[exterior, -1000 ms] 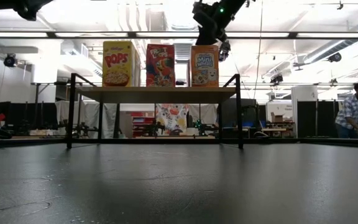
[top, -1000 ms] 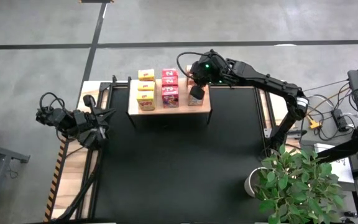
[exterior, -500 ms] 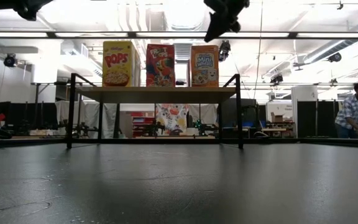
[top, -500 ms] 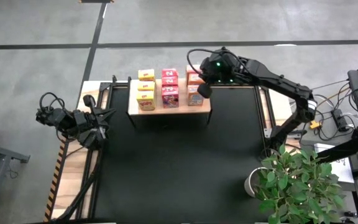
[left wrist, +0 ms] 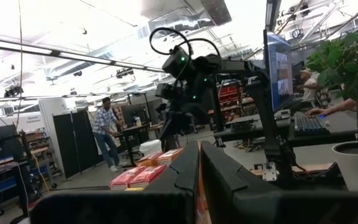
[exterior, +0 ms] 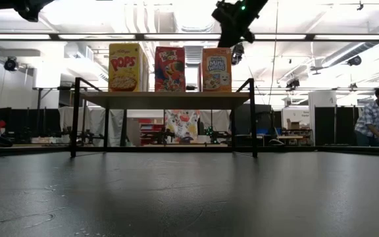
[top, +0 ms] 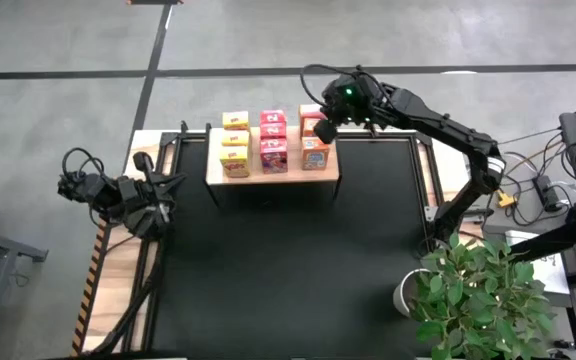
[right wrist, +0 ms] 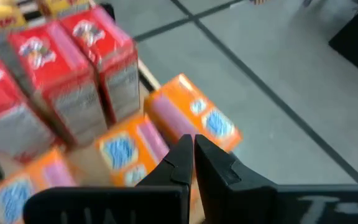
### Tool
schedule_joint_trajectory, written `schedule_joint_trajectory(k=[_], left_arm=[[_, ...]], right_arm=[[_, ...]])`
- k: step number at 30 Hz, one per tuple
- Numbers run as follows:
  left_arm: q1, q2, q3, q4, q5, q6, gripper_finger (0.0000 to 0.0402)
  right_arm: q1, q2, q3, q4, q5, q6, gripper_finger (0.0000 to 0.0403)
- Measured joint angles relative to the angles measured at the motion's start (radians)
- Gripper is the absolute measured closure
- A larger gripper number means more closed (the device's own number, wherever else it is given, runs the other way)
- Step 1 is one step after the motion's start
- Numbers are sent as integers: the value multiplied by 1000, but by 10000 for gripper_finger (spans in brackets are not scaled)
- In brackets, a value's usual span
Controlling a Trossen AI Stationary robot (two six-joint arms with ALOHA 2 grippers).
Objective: Stack cereal on shelf
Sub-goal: Adjust the orange cereal boxes on the shelf
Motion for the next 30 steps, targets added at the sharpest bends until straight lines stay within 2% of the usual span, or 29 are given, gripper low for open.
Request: schedule_joint_trajectory(k=[6,15,25,30], left_arm=[[0,0,0,3,0,0,402],[0,0,0,3,0,0,402],[0,0,0,5,0,0,402],[0,0,0,6,0,-1,402]], right_arm=[[-5,54,0,96,0,-1,394],[-6,41,0,70,9,15,394],[-6,-32,30,-249,23,149,394],[-11,-16,2,-295,31,156,394]])
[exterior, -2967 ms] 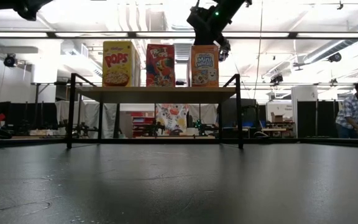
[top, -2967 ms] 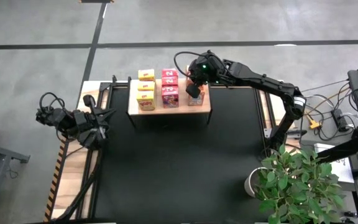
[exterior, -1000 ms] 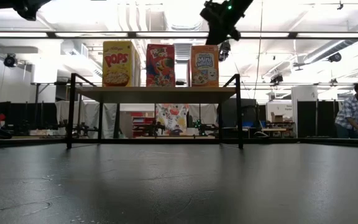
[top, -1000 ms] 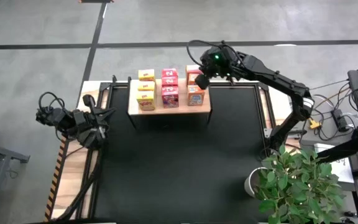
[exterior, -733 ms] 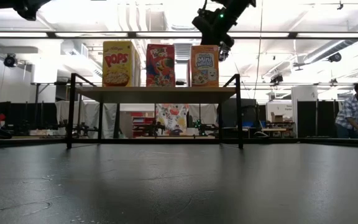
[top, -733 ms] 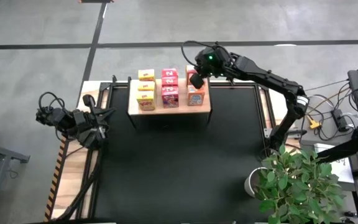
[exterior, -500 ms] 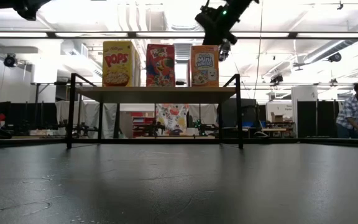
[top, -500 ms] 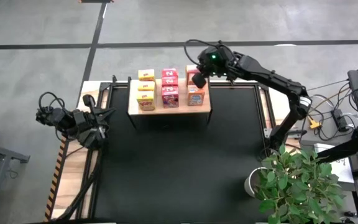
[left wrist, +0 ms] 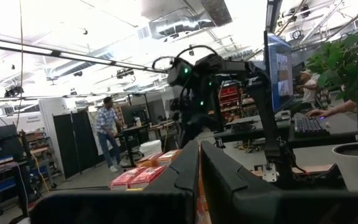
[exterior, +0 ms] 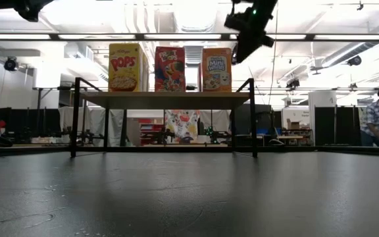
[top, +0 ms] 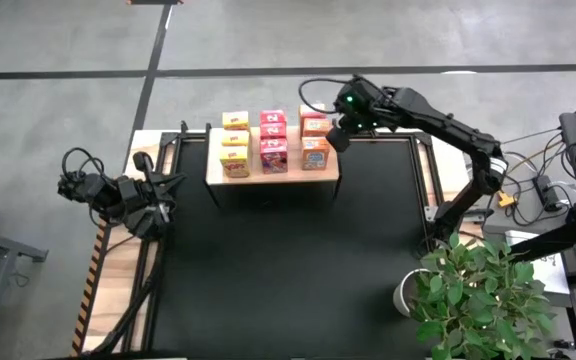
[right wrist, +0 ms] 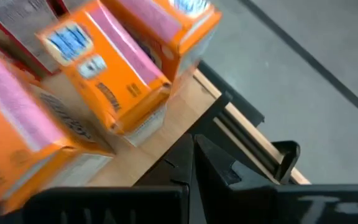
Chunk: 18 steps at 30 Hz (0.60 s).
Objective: Stack cereal on shelf
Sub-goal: Adjust the orange cereal boxes on the shelf
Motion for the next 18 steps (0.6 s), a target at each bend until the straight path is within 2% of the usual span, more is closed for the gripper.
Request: schedule_joint_trajectory(k=[18], left_arm=[[0,0,0,3,0,0,402]], right_arm=[[10,42,-7,71,-33,-19,394]])
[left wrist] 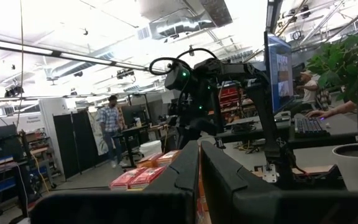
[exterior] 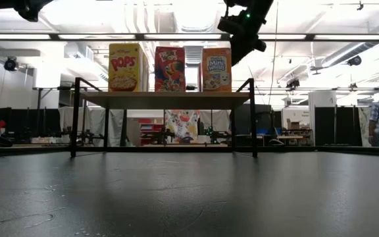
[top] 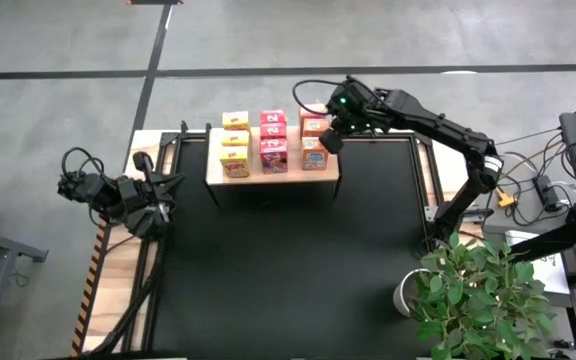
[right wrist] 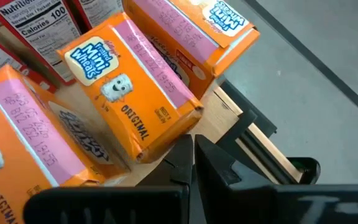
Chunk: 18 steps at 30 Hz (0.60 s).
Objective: Stack cereal on shelf
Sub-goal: Adjust the orange cereal boxes on the shelf
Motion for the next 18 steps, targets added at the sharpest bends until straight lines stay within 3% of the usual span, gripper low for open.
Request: schedule_joint_trajectory(k=[18], left_arm=[[0,0,0,0,0,0,402]], right_arm=[[3,0,0,22,-1,-10,394]])
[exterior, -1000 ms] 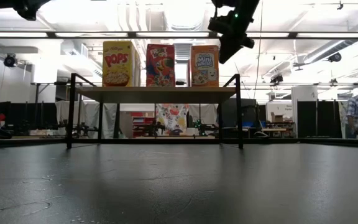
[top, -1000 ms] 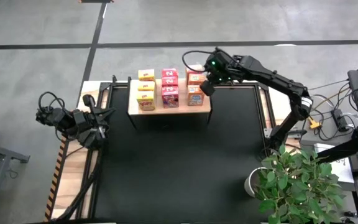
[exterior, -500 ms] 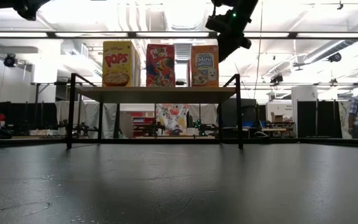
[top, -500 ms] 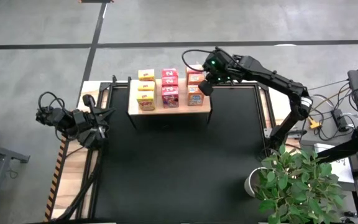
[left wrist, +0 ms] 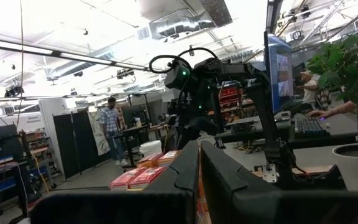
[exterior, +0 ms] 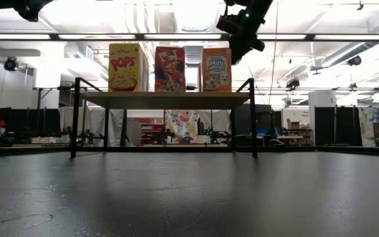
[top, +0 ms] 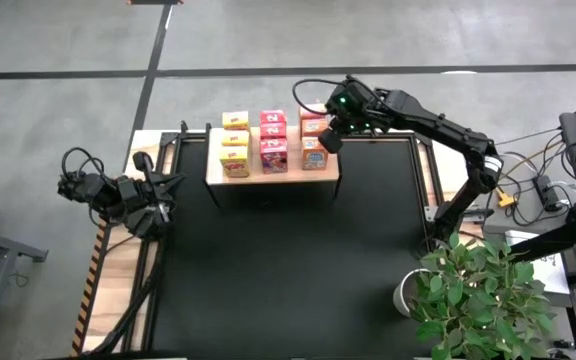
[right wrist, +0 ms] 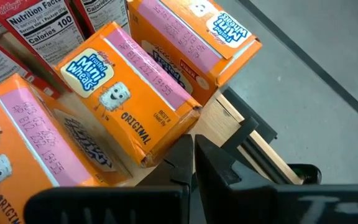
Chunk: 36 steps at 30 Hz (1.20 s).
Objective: Stack cereal on shelf
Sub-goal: Adjust the orange cereal boxes on the shelf
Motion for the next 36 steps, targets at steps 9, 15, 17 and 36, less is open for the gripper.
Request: schedule_joint_trajectory(k=[9,15,17,36], left_arm=[[0,0,0,0,0,0,402],[0,0,0,0,0,-1,402],[0,0,0,0,0,-3,402],[0,0,0,0,0,-6,402]], right_arm=[[5,0,0,-1,-26,0,394],[5,0,0,-2,-34,3,394],[5,0,0,-2,-33,2,394],[54,-77,31,-88,-16,28,394]])
